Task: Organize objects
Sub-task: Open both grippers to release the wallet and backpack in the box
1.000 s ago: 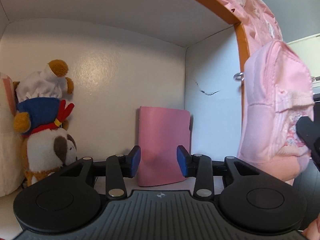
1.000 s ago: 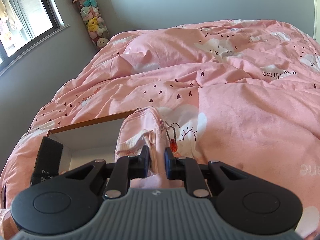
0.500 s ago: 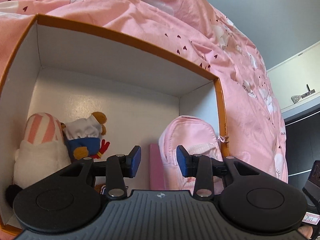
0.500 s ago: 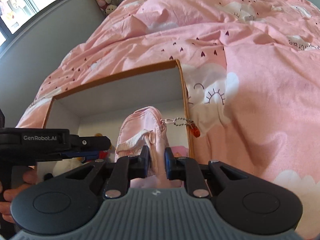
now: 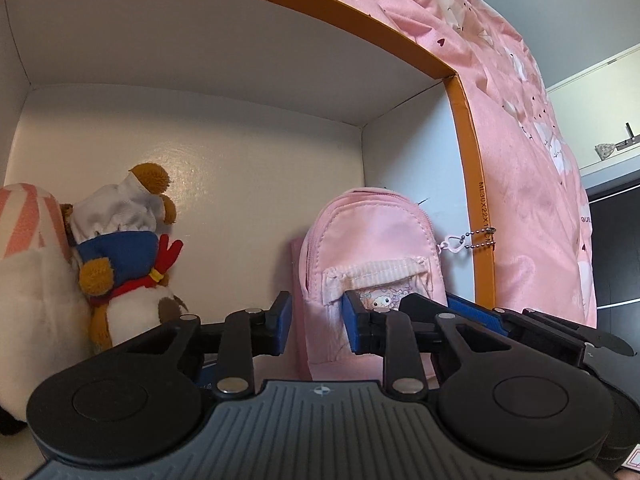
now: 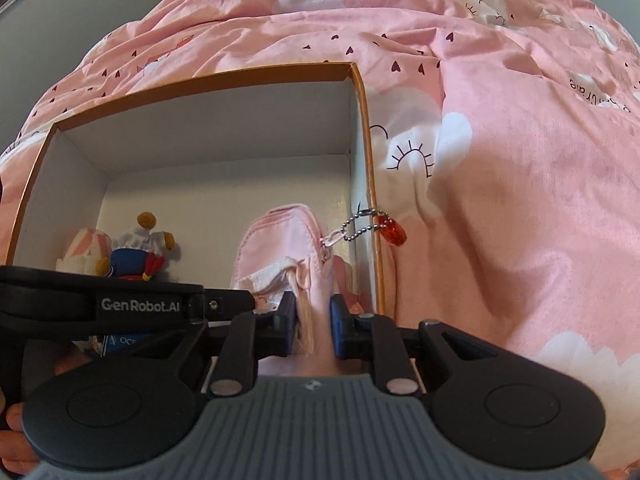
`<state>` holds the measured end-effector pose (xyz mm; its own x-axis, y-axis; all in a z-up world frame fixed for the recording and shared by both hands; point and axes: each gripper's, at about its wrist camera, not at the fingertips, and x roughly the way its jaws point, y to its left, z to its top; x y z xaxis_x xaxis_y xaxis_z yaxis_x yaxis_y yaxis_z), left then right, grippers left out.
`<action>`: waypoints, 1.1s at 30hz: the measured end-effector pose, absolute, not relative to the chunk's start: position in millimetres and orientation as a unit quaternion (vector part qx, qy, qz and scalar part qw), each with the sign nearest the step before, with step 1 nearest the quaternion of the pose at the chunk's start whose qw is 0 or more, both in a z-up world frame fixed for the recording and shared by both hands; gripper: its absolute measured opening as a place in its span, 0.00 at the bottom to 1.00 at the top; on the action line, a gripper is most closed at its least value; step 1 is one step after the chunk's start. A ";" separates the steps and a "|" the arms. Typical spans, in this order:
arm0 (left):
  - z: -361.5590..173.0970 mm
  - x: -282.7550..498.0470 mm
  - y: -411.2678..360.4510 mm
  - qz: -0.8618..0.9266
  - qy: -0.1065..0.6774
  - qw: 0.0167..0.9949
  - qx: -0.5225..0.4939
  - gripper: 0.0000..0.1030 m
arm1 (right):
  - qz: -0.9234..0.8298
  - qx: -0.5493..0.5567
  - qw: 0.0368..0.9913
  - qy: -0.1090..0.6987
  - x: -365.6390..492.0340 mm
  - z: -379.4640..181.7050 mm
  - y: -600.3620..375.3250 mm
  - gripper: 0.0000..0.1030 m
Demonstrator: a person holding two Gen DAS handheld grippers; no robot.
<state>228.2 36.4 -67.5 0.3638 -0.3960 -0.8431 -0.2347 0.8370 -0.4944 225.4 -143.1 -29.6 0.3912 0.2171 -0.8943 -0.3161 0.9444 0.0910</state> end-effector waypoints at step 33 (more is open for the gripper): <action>-71.1 225.9 44.3 -0.072 0.549 0.768 -0.322 0.21 | 0.237 -0.365 0.762 0.479 224.3 -44.4 -98.8 0.00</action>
